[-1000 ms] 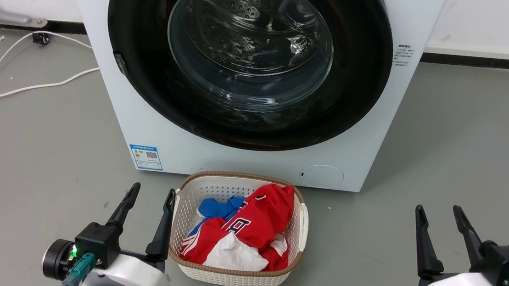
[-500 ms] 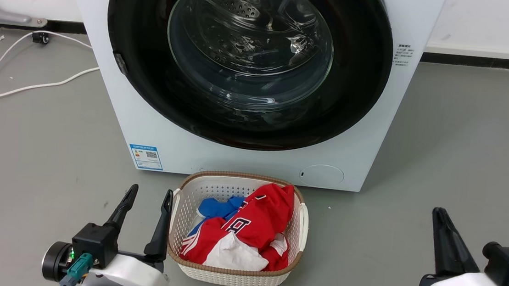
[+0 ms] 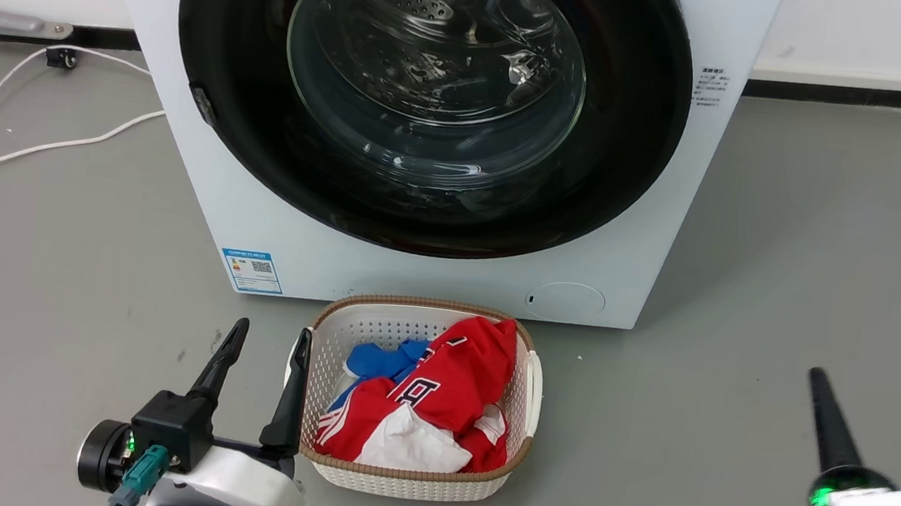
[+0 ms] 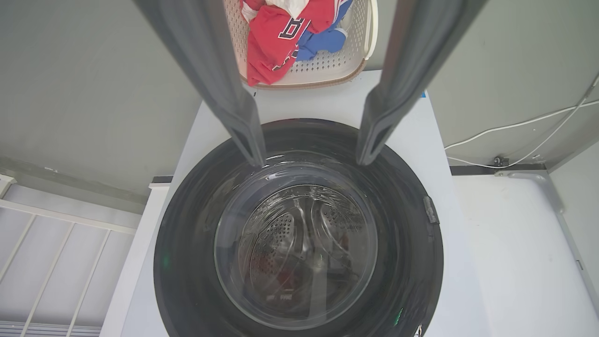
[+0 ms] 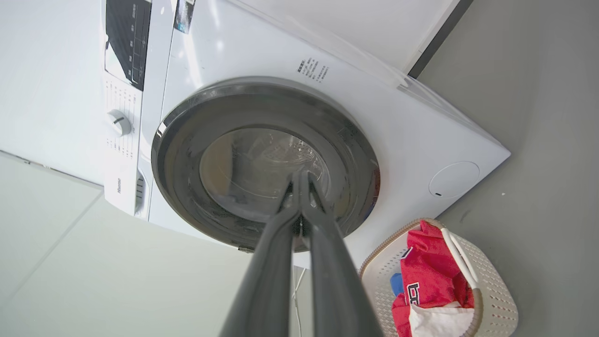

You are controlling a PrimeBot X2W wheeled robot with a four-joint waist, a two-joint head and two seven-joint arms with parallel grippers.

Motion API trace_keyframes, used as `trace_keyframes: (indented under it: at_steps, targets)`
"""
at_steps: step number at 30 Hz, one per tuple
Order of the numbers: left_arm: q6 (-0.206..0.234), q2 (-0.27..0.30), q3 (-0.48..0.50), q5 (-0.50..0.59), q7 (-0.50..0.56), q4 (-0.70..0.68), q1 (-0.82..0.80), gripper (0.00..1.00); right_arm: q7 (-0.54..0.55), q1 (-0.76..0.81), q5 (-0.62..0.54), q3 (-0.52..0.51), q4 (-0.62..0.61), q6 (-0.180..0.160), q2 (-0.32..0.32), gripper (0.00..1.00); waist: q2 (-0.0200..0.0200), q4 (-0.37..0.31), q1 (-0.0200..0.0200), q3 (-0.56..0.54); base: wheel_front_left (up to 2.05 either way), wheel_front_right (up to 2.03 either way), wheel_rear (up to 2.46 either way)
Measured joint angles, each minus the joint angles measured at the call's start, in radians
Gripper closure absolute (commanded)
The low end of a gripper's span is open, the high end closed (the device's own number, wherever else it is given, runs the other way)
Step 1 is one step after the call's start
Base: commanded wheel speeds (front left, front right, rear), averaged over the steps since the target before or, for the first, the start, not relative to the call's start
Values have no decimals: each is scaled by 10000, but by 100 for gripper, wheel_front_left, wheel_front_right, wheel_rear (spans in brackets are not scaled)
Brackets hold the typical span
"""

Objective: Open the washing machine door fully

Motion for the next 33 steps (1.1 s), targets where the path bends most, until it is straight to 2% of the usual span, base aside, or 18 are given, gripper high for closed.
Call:
trace_keyframes:
  at_steps: [4, 10, 16, 24, 28, 33]
  targets:
    - [2, -38, 52, 21, 0, -161, -52, 0, 297, -399, 2566, -742, 265, 0, 6, 100, 0, -64, 0, 135, 0, 0, 0]
    - [8, -65, 127, 102, 0, -472, -245, 0, 1049, -1564, 4738, -2297, 1350, -2, -215, 100, 0, -118, 0, 459, 0, 0, 0]
    - [67, -150, 188, 121, 0, -1011, -672, 0, 1429, -3517, 5948, -2964, 3484, -2, -1381, 100, 0, -76, 0, 1073, 0, 0, 0]
    - [71, -230, 75, 198, 0, -1501, -1319, 0, 2159, -6510, 6970, -2378, 6247, -2, -2855, 100, 0, 124, 1, 2268, 0, 0, 0]
    - [79, -253, -4, 203, 0, -1664, -1596, 0, 2744, -7873, 6957, -1616, 7012, -2, -3411, 100, 0, 296, 1, 2861, 0, 0, 0]
    - [82, -288, -69, 38, 0, -1802, -1812, 0, 3728, -9359, 6847, -612, 7540, -2, -3747, 100, 0, 508, 2, 3450, 0, 0, 0]
